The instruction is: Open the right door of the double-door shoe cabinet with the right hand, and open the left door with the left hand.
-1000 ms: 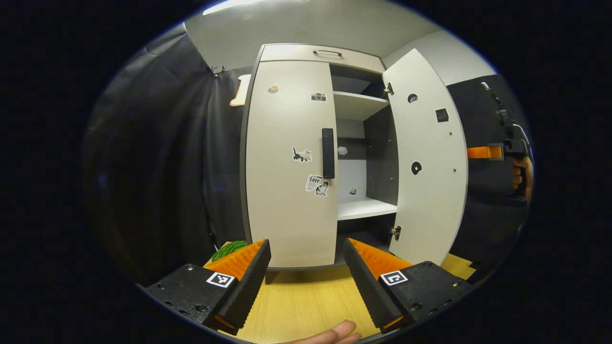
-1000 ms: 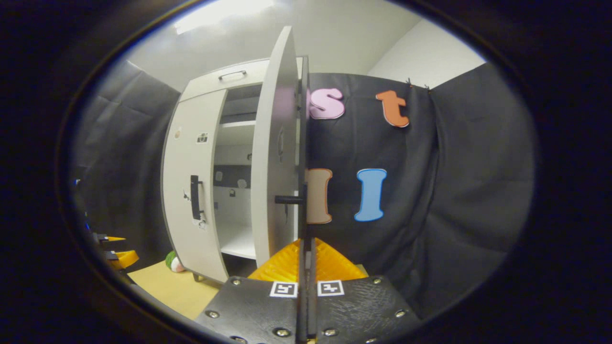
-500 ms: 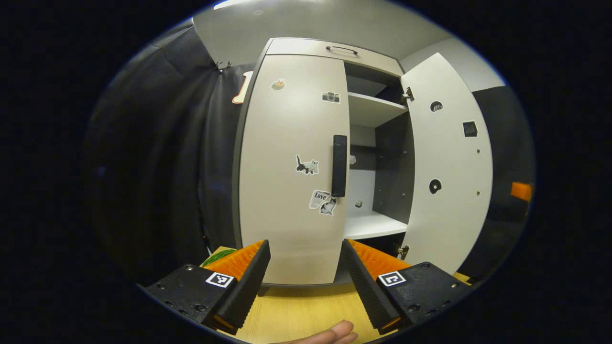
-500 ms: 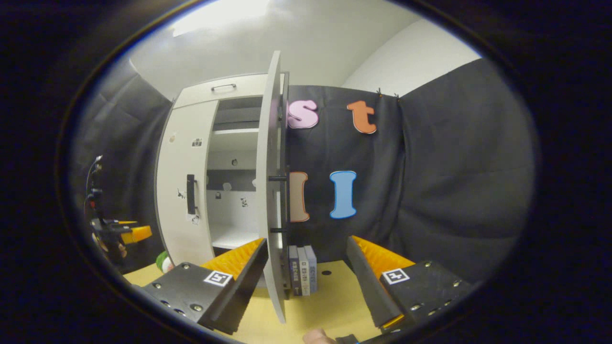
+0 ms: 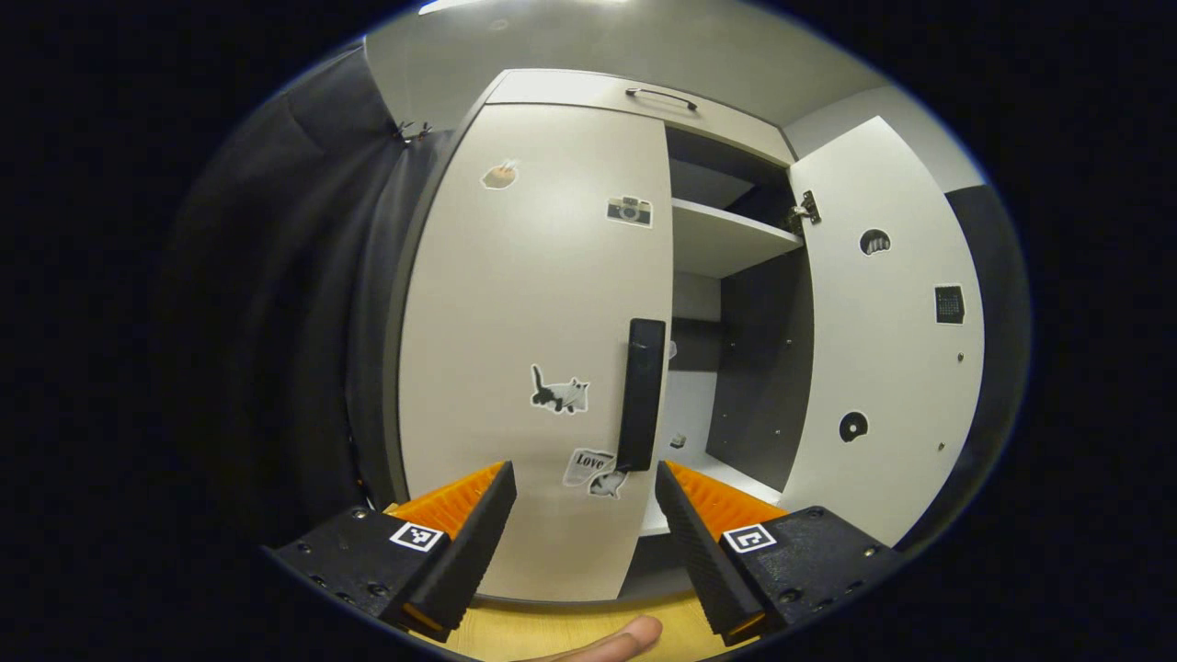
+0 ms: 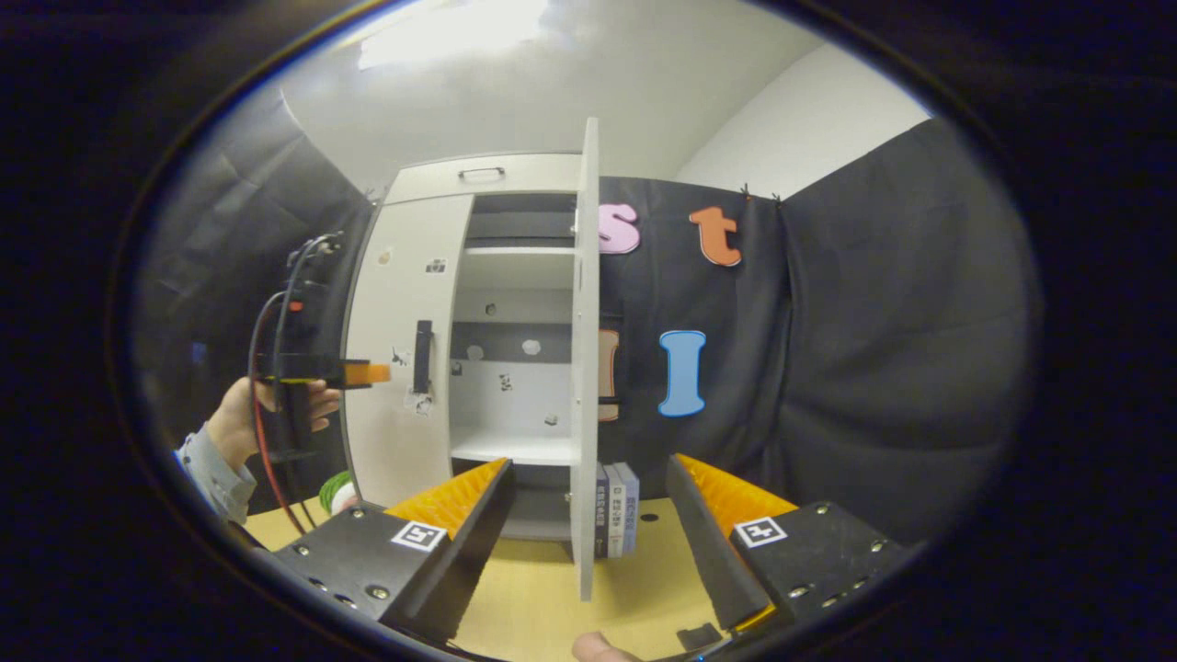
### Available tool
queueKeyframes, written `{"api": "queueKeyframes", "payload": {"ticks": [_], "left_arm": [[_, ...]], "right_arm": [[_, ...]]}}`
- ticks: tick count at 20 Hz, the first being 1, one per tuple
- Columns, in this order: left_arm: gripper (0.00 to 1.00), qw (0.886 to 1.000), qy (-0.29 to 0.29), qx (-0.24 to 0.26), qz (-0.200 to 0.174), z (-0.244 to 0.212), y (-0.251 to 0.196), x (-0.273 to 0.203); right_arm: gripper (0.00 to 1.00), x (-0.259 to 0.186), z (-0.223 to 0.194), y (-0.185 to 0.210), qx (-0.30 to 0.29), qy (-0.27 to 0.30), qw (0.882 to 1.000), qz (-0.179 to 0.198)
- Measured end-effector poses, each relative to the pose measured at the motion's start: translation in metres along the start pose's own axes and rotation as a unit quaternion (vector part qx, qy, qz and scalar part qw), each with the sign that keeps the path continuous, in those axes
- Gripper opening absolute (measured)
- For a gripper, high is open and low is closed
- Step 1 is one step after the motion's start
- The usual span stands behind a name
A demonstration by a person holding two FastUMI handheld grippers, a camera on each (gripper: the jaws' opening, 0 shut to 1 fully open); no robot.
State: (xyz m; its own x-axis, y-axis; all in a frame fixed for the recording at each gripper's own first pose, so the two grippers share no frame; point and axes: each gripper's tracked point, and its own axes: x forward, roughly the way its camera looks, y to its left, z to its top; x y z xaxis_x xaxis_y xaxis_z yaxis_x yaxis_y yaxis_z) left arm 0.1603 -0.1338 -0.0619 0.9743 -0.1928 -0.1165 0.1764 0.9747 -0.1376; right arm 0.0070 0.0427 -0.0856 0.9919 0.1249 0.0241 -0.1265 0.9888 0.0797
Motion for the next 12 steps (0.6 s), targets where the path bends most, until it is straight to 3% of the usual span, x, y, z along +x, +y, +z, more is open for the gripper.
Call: {"api": "queueKeyframes", "payload": {"ticks": [6, 9, 12], "left_arm": [[0.95, 0.999, 0.000, 0.026, 0.019, 0.021, -0.012, 0.044], [0.95, 0.999, 0.006, 0.034, 0.002, 0.023, -0.033, 0.061], [0.94, 0.998, 0.001, 0.059, 0.025, 0.029, -0.035, 0.071]], "right_arm": [[0.97, -0.021, -0.004, 0.031, 0.034, -0.009, 0.999, 0.027], [0.97, -0.021, -0.003, 0.029, 0.045, -0.010, 0.999, 0.024], [0.98, -0.022, -0.006, 0.024, 0.040, -0.008, 0.999, 0.017]]}}
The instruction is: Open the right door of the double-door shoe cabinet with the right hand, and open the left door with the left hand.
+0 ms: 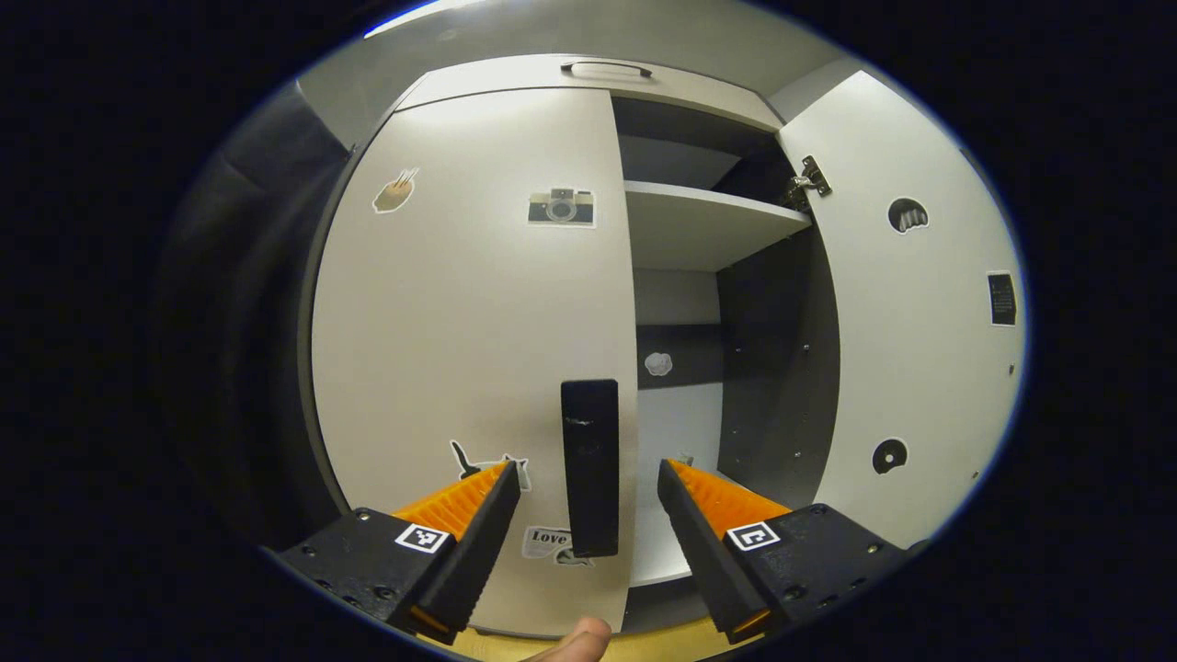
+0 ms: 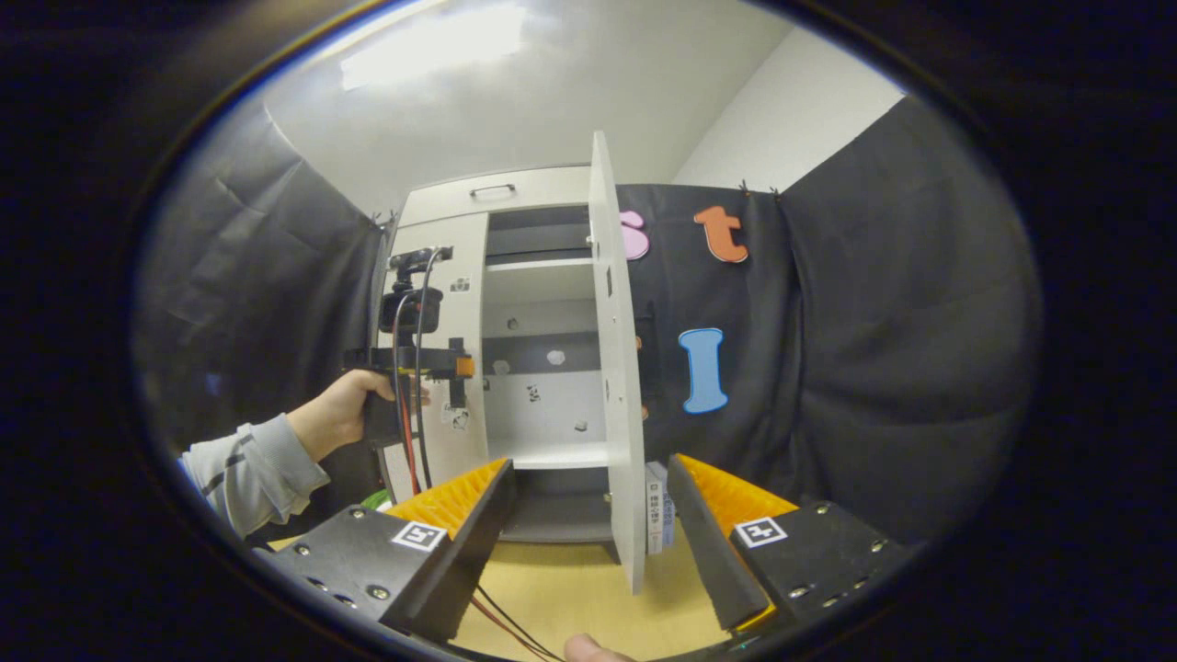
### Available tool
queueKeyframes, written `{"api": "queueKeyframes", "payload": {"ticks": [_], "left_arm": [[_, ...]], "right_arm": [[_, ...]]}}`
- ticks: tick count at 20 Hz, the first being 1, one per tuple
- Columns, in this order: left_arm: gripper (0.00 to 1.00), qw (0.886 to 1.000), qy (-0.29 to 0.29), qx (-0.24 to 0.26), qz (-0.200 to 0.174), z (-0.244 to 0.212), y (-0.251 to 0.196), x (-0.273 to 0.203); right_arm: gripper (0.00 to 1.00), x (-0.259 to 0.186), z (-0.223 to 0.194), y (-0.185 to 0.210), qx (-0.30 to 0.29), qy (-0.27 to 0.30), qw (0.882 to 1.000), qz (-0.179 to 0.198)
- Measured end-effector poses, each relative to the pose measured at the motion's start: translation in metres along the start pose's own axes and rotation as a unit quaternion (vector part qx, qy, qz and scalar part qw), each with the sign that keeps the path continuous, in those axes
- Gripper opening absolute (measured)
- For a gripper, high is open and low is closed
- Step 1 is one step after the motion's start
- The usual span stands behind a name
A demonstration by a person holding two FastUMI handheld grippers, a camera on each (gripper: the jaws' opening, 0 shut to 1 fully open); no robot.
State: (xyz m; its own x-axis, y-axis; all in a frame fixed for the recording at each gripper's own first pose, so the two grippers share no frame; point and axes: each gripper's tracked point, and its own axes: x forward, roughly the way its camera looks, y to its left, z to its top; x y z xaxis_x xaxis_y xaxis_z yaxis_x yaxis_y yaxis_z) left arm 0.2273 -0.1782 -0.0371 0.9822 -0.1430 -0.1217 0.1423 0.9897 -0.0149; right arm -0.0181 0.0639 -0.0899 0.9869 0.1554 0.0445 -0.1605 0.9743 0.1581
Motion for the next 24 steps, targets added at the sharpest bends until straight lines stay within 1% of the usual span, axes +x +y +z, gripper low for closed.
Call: {"api": "queueKeyframes", "payload": {"ticks": [2, 4, 5, 6, 7, 8, 9, 10, 11, 13, 14, 16, 20, 24], "left_arm": [[0.95, 1.000, 0.003, 0.007, 0.003, -0.001, -0.004, 0.009], [0.84, 1.000, 0.024, 0.002, 0.000, -0.011, -0.006, 0.019], [0.74, 0.999, 0.036, -0.004, 0.006, -0.017, -0.002, 0.024], [0.67, 0.999, 0.041, -0.011, 0.017, -0.021, 0.004, 0.029], [0.51, 0.998, 0.050, -0.026, 0.019, -0.025, 0.004, 0.029], [0.46, 0.999, 0.030, -0.027, 0.016, -0.014, 0.002, 0.028], [0.46, 0.999, 0.036, -0.013, 0.016, -0.020, 0.001, 0.028], [0.43, 1.000, 0.026, -0.002, 0.015, -0.016, -0.001, 0.029], [0.36, 1.000, 0.025, 0.005, 0.014, -0.016, 0.000, 0.031], [0.30, 0.999, 0.030, -0.002, 0.013, -0.017, 0.000, 0.030], [0.29, 0.999, 0.039, -0.002, 0.012, -0.019, 0.000, 0.028], [0.25, 0.999, 0.047, -0.006, 0.010, -0.020, 0.000, 0.028], [0.23, 0.998, 0.052, -0.014, 0.013, -0.021, 0.001, 0.020], [0.23, 0.998, 0.057, -0.019, -0.001, -0.022, 0.003, 0.017]], "right_arm": [[0.98, -0.002, -0.001, 0.000, 0.005, 0.001, 1.000, 0.004], [0.98, -0.006, -0.001, -0.001, 0.013, -0.003, 1.000, 0.005], [0.98, -0.008, 0.002, -0.004, 0.015, -0.005, 1.000, 0.003], [0.98, -0.010, 0.003, -0.007, 0.016, -0.009, 1.000, 0.003], [0.98, -0.007, 0.004, -0.005, 0.018, -0.012, 1.000, 0.002], [0.98, -0.007, 0.004, -0.005, 0.020, -0.013, 1.000, 0.002], [0.98, -0.008, 0.004, -0.006, 0.021, -0.014, 1.000, 0.002], [0.98, -0.007, 0.003, -0.007, 0.022, -0.012, 1.000, 0.000], [0.98, -0.009, 0.000, -0.010, 0.021, -0.010, 1.000, -0.004], [0.98, -0.015, -0.005, -0.018, 0.012, -0.005, 1.000, -0.007], [0.98, -0.016, -0.007, -0.021, 0.008, -0.001, 1.000, -0.009], [0.98, -0.013, -0.009, -0.022, 0.006, 0.004, 1.000, -0.012], [0.98, -0.011, -0.009, -0.024, 0.010, 0.006, 1.000, -0.014], [0.98, -0.012, -0.008, -0.024, 0.014, 0.006, 1.000, -0.015]]}}
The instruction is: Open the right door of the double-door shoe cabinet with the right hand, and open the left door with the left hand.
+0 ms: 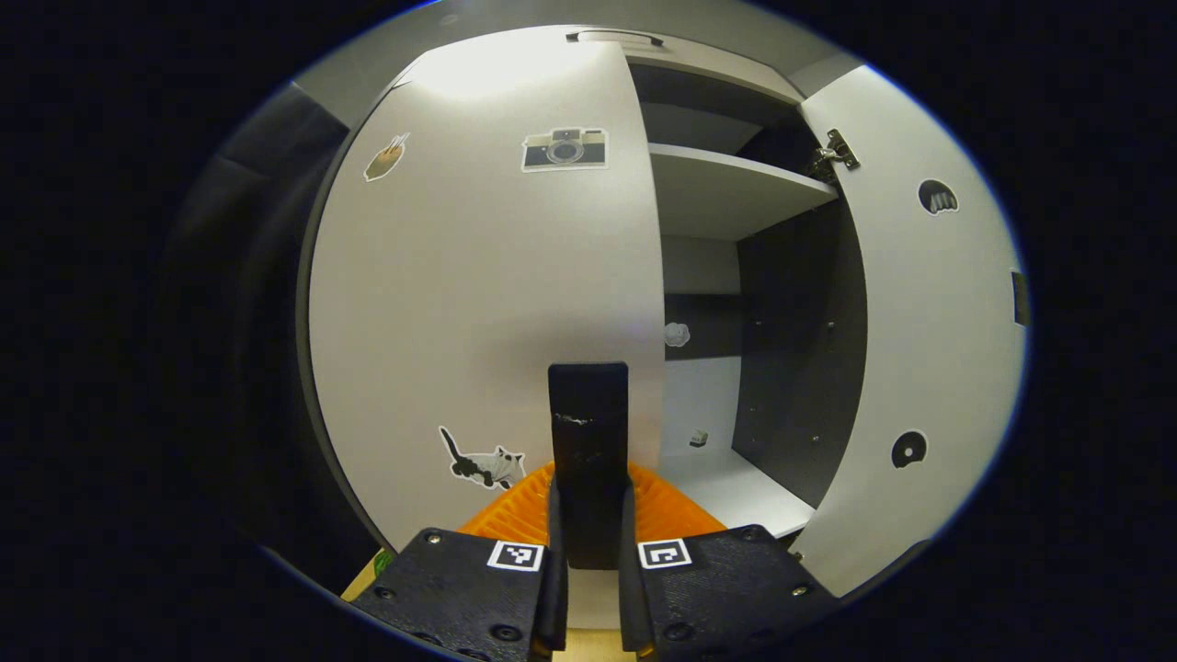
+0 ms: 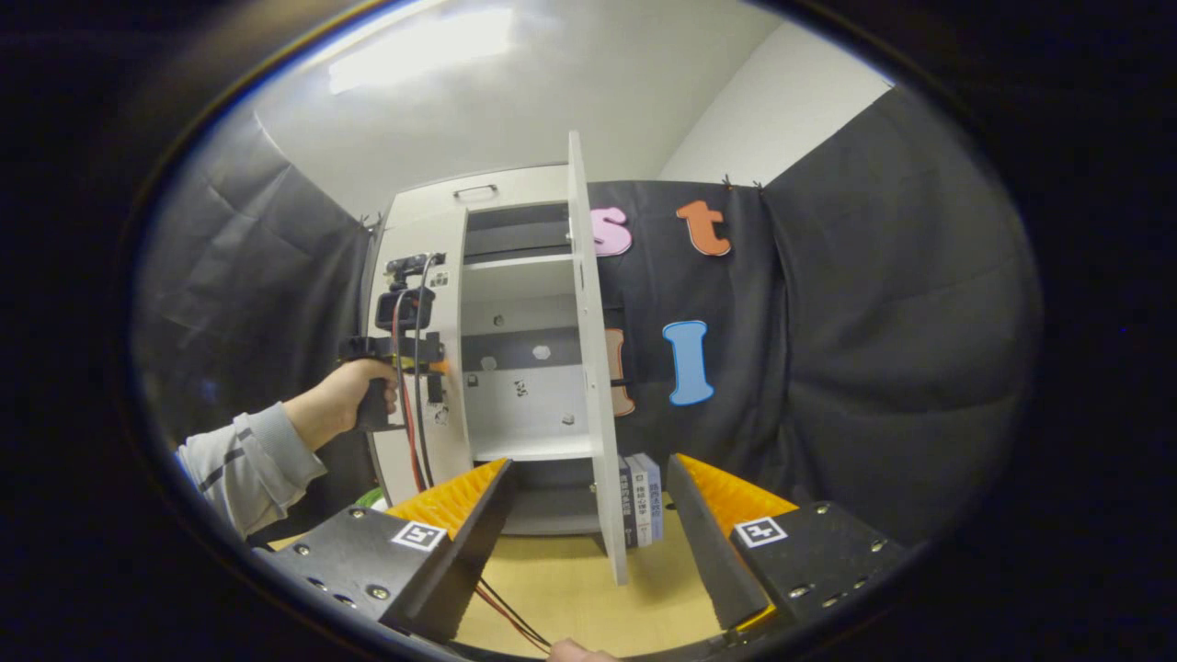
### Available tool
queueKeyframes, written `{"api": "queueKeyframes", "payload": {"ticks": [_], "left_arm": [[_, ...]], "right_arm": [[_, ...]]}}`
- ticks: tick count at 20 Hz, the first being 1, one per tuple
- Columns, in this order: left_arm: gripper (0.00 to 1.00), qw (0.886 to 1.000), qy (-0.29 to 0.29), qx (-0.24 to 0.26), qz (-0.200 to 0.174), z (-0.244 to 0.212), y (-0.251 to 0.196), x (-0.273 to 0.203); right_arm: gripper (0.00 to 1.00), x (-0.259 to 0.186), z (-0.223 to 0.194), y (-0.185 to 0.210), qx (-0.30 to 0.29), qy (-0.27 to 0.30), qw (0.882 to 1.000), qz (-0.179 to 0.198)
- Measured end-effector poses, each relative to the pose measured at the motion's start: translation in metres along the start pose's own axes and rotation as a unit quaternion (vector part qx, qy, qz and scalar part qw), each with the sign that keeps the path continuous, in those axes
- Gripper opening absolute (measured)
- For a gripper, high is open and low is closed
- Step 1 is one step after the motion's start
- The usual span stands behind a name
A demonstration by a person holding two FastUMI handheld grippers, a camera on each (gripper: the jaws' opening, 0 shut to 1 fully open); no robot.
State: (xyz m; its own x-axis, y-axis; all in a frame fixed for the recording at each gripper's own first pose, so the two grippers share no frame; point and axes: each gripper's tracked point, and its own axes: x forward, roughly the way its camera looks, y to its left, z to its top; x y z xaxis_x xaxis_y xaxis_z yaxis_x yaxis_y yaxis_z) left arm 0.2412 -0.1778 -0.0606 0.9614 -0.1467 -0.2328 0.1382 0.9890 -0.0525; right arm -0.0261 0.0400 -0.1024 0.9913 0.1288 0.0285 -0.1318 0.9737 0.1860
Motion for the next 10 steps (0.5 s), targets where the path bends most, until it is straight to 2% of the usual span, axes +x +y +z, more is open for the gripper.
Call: {"api": "queueKeyframes", "payload": {"ticks": [10], "left_arm": [[0.23, 0.999, 0.010, 0.017, -0.031, -0.003, 0.013, -0.020]], "right_arm": [[0.98, 0.000, -0.001, 0.010, -0.001, 0.002, 1.000, 0.001]]}}
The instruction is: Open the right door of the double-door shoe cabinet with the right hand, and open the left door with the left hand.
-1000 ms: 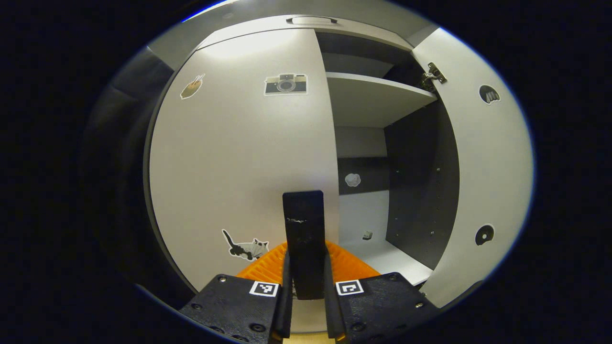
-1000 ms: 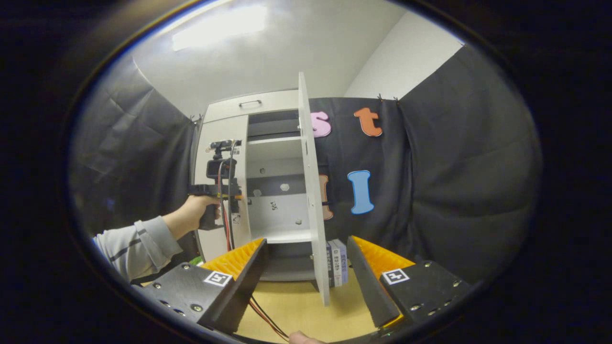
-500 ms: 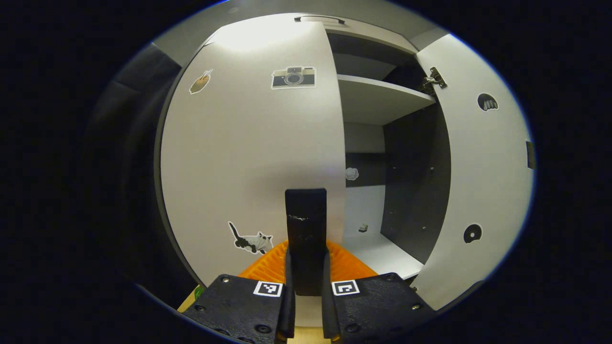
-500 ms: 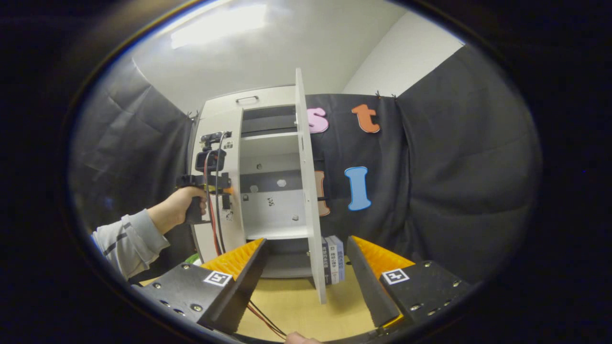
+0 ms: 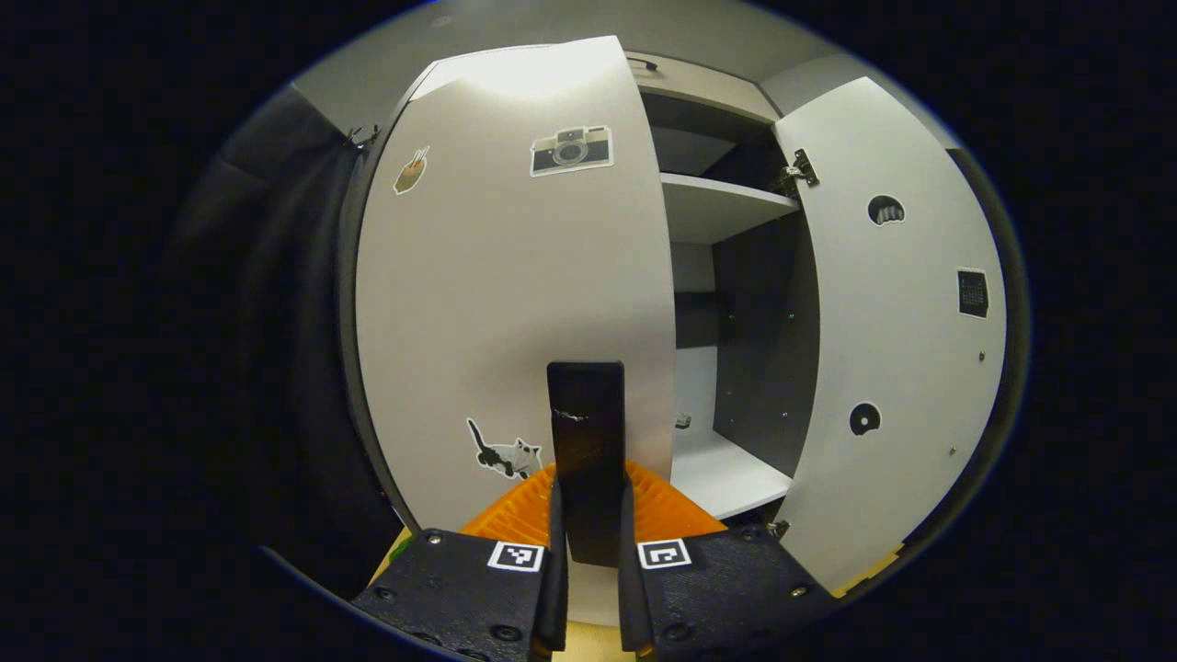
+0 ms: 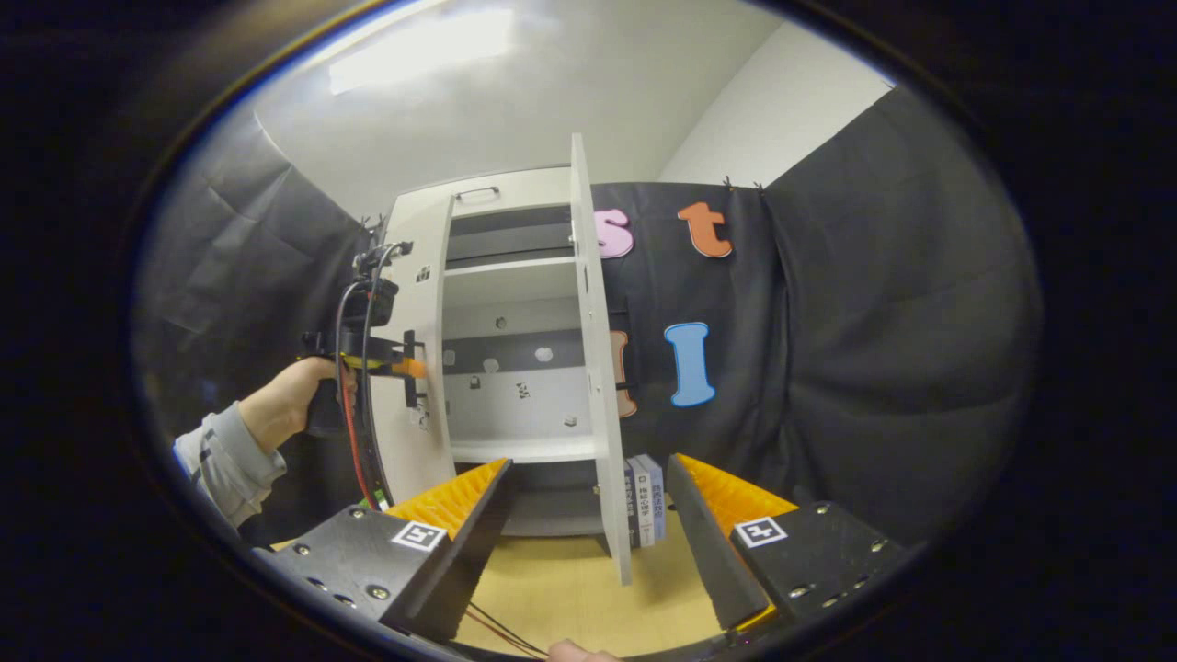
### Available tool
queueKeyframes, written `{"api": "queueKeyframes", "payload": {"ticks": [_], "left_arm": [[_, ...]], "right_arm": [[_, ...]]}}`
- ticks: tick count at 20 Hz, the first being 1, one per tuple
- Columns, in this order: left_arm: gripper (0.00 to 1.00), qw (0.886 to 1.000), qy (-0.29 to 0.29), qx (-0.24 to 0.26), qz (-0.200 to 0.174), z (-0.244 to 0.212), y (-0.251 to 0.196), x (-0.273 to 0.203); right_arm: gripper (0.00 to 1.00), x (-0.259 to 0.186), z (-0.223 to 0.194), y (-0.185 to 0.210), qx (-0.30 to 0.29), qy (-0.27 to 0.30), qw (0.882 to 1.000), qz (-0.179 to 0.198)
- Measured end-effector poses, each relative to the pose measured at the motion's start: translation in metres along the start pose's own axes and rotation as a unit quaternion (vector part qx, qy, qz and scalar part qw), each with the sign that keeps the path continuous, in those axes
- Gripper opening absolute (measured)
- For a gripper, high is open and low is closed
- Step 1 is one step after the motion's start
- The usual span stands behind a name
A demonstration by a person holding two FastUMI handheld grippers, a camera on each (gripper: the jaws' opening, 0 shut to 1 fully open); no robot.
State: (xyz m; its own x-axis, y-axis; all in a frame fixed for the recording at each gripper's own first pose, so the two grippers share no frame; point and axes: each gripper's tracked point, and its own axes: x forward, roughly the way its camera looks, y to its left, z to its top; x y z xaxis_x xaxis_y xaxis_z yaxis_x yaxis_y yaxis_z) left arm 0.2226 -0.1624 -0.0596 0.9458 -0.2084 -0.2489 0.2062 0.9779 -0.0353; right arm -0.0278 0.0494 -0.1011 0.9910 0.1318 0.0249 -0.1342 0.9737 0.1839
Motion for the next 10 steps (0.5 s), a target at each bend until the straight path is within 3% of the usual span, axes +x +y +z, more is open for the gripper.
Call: {"api": "queueKeyframes", "payload": {"ticks": [10], "left_arm": [[0.23, 1.000, -0.017, 0.016, -0.010, 0.000, 0.020, -0.024]], "right_arm": [[0.97, 0.001, 0.008, 0.004, 0.017, -0.003, 1.000, 0.000]]}}
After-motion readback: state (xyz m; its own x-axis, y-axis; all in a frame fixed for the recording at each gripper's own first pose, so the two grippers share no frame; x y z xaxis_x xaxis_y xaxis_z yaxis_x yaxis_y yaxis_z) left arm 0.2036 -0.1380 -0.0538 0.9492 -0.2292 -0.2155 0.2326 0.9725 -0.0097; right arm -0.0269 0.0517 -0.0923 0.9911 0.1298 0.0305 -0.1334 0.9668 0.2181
